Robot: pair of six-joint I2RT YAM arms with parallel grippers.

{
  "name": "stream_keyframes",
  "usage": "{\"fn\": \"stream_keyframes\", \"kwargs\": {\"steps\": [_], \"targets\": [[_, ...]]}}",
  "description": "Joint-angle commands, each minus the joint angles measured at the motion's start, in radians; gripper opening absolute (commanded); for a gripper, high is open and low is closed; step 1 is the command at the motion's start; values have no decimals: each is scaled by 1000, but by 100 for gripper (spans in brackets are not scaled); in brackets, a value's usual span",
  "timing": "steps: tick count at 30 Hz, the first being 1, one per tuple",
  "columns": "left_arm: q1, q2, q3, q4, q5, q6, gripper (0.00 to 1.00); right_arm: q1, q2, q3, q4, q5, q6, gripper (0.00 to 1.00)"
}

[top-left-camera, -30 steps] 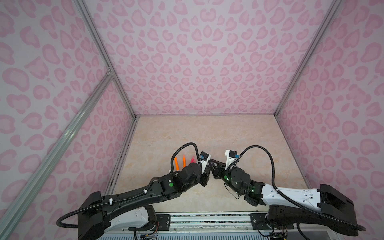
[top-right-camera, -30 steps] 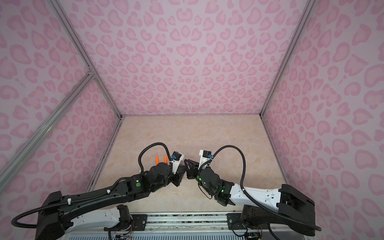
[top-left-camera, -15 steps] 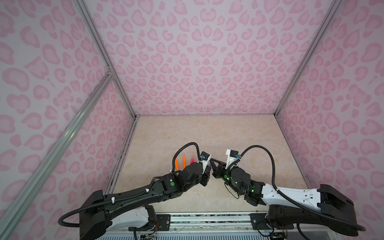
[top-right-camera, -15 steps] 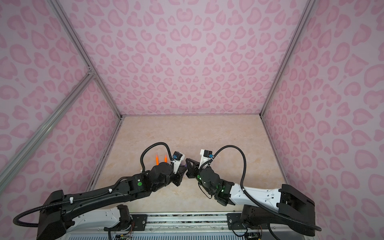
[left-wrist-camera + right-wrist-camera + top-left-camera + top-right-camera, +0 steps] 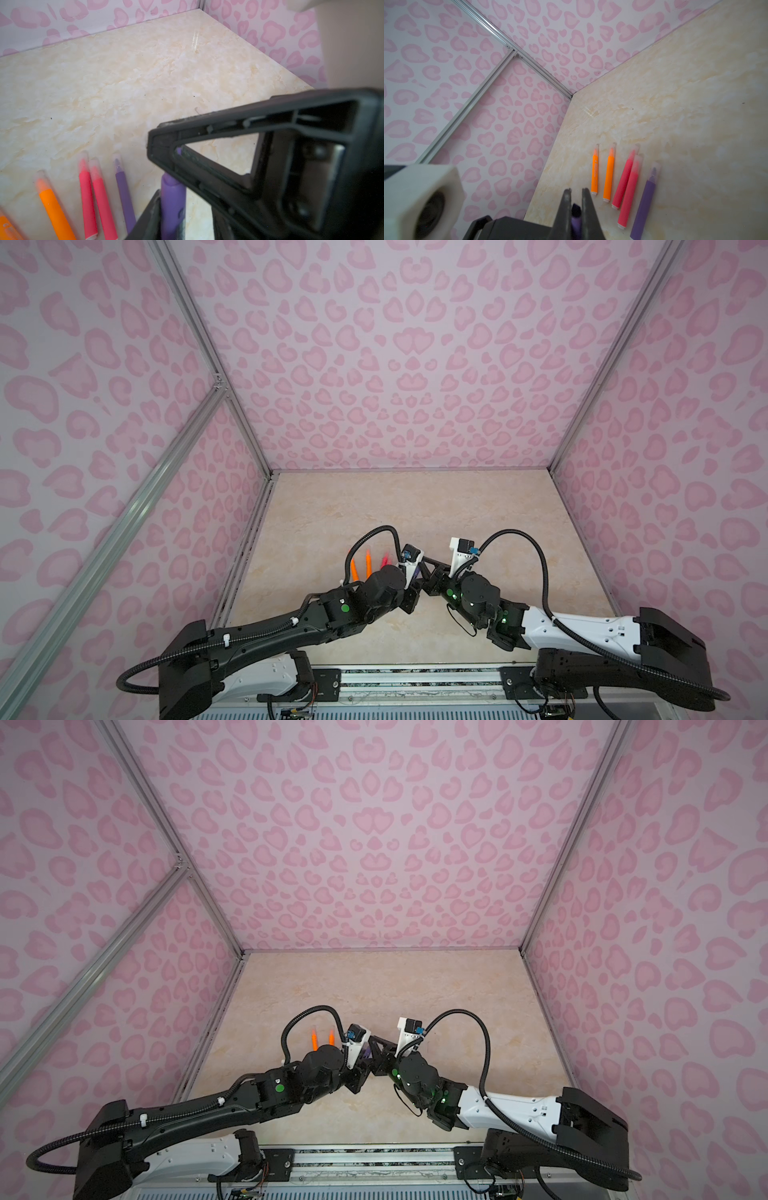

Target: Insert the pens into the pen caps

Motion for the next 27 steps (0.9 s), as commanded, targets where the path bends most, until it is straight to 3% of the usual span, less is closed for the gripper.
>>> {"fn": "stream_keyframes", "kwargs": {"steps": [1, 6, 11, 13, 15, 17, 20, 27], "targets": [[1, 9, 15, 31, 4, -4, 40, 1, -13, -5, 15, 8, -12, 0], [1, -2, 8, 35, 1, -3, 15, 5, -17, -5, 4, 8, -12, 0], [0, -23, -2, 36, -15, -9, 3, 7, 1, -2, 5, 10, -7, 0], [1, -33, -8, 40, -21, -10, 3, 7, -1, 2, -2, 9, -18, 14], [2, -41, -13, 40, -33, -17, 3, 7, -24, 7, -34, 33, -36, 44], [9, -42, -12, 32, -41, -29, 3, 8, -58, 12, -95, 82, -42, 61], [29, -40, -11, 28, -20, -44, 3, -1, -119, 8, -186, 154, -53, 70], [78, -30, -16, 26, 25, -81, 3, -92, -239, -22, -337, 201, -58, 74]]}}
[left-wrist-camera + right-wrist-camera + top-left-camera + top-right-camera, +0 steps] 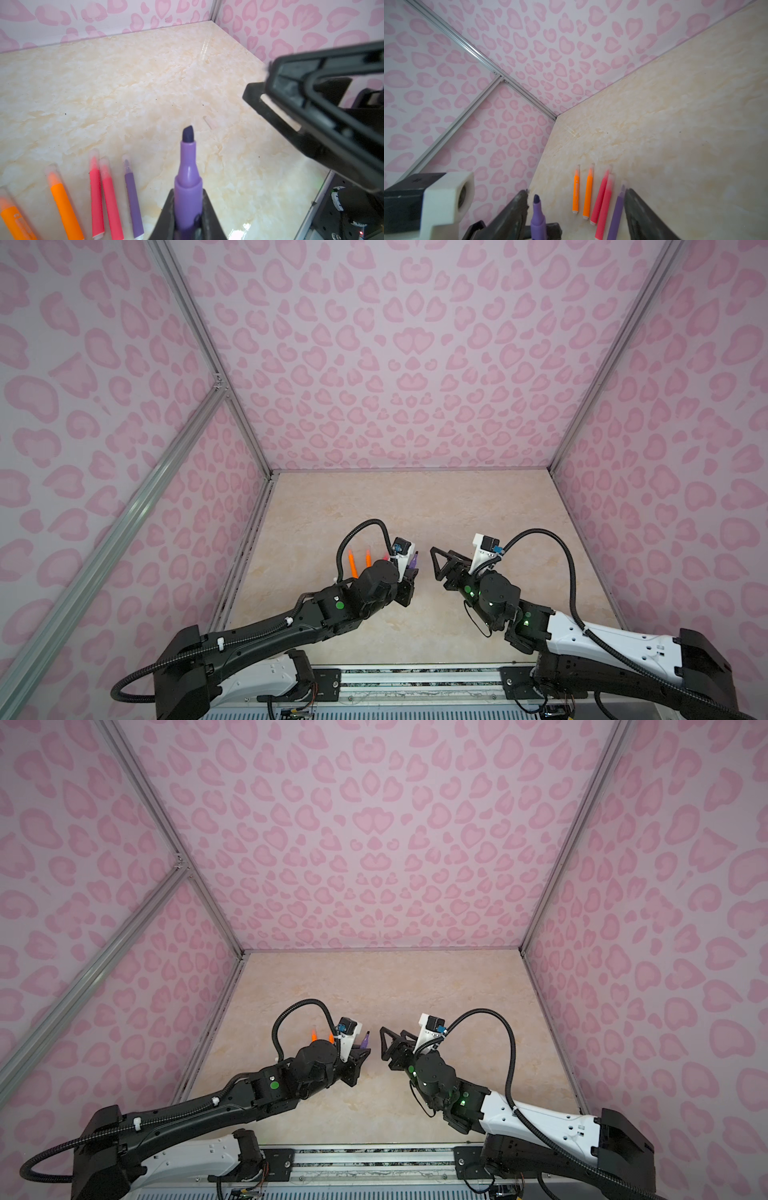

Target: Insert the pens into the pen caps

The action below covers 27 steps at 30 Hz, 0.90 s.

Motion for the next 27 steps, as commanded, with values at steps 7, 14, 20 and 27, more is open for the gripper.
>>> {"fn": "stream_keyframes", "kwargs": {"steps": [7, 14, 20, 27], "targets": [[65, 27, 3, -1, 46, -66, 3, -265, 19, 77, -366, -39, -75, 72], [66, 47, 24, -28, 66, -62, 3, -393, 213, 153, -537, -65, -114, 71], [66, 64, 30, -26, 82, -60, 3, -444, 409, 232, -595, -143, -165, 62], [66, 75, 38, -27, 97, -60, 3, -445, 588, 330, -680, -194, -216, 55]]}}
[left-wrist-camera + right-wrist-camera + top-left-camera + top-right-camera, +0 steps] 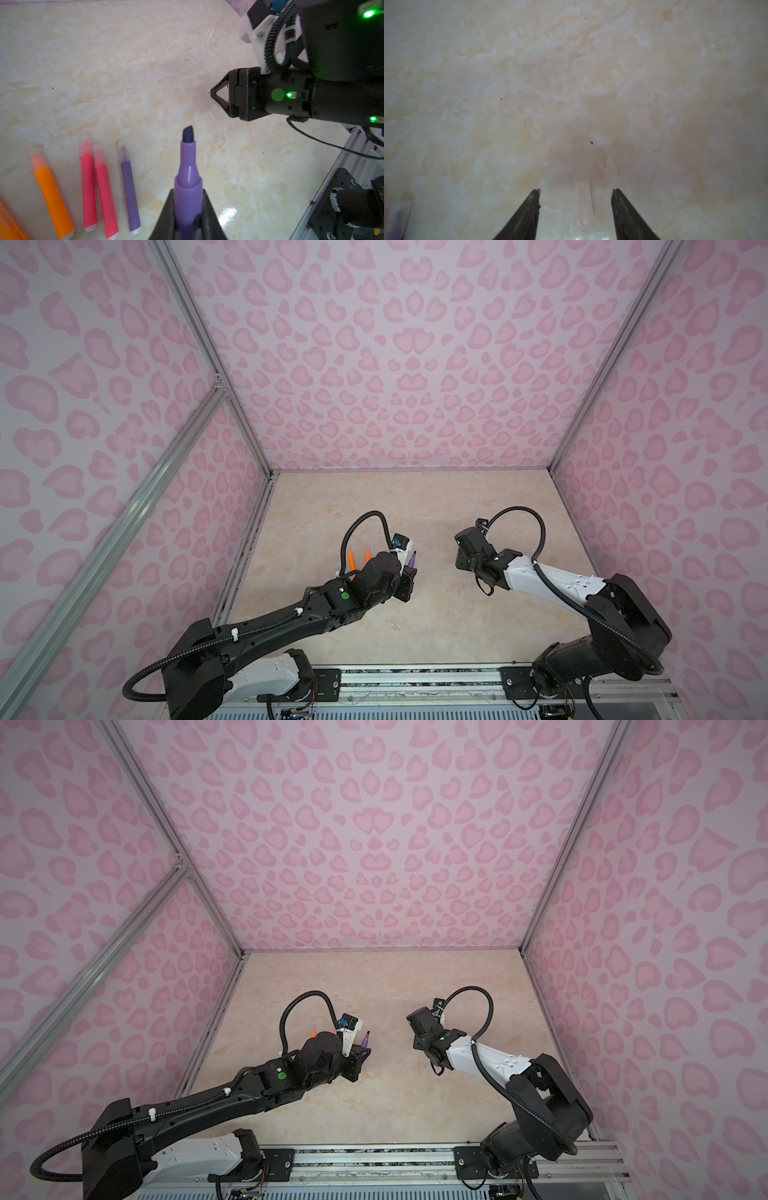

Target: Insert the pens into the pen caps

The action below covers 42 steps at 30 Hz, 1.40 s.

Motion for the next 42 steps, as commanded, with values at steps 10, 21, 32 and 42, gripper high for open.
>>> {"fn": "stream_keyframes", "kwargs": {"steps": [10, 21, 32, 42], "targets": [[0, -5, 12, 9, 14, 1, 3, 0, 136, 45, -85, -3, -41, 49], [0, 3, 13, 12, 15, 3, 3, -10, 169, 43, -57, -28, -52, 39], [0, 15, 17, 10, 15, 4, 3, -32, 158, 18, -27, -81, -59, 30], [0, 18, 18, 13, 22, 5, 3, -31, 132, -1, -24, -74, -51, 23]]}}
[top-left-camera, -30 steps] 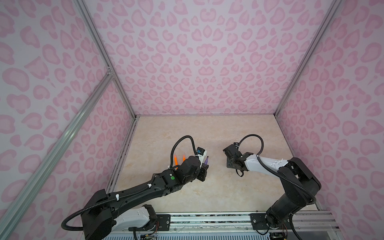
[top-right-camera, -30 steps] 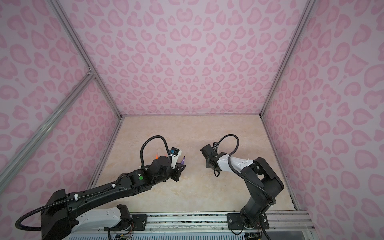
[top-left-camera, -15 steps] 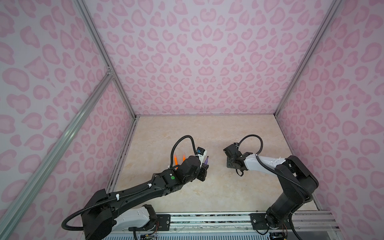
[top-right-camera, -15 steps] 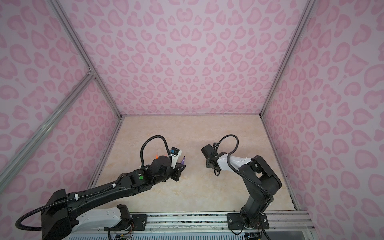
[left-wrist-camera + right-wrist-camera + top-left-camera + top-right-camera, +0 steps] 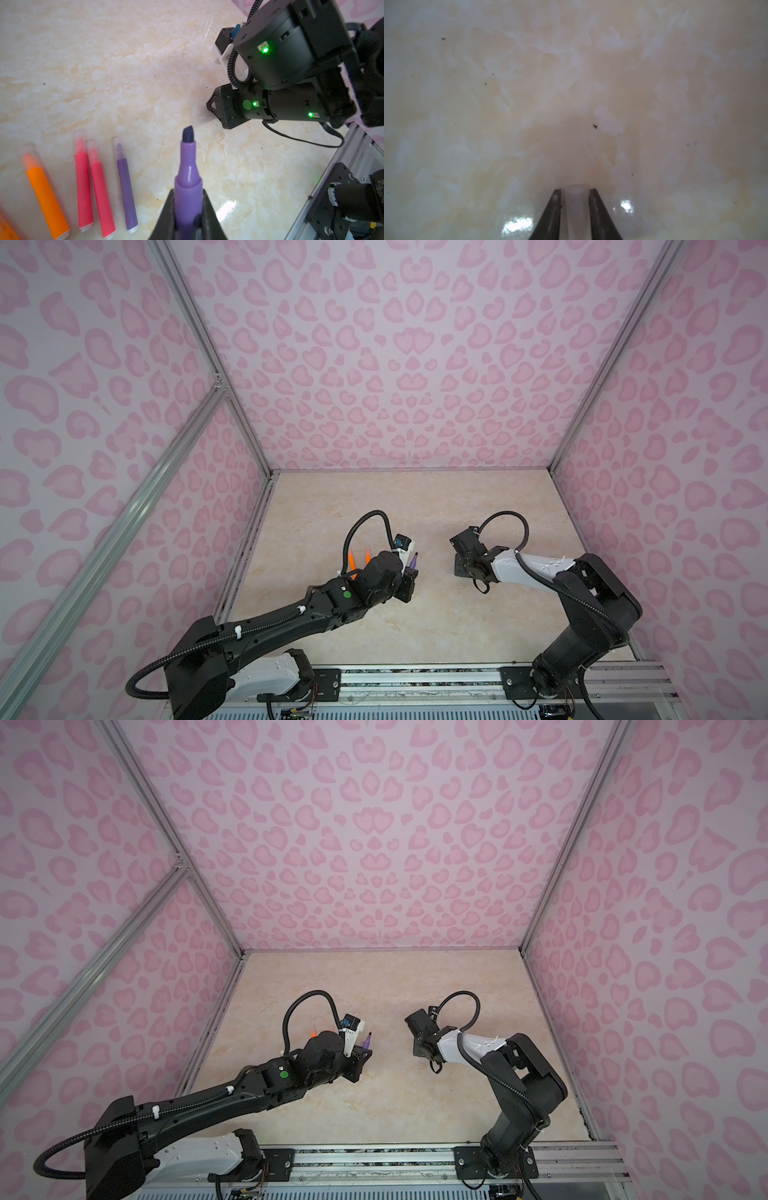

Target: Insert the pens into the pen caps

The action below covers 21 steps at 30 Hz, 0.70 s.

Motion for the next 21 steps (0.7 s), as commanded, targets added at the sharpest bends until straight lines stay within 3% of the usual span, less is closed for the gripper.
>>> {"fn": "stream_keyframes", "kwargs": {"steps": [1, 13, 17, 21], "targets": [[0, 2, 13, 22, 2, 4, 3, 1, -2, -10, -18, 4, 3, 21], [0, 0, 6, 38, 42, 19, 3, -16, -48, -37, 10, 16, 29, 7], [-1, -9, -10, 81, 129, 42, 3, -16, -151, -41, 11, -6, 46, 4], [-8, -19, -25, 121, 188, 62, 3, -7, -350, -86, 75, -50, 88, 3]]}}
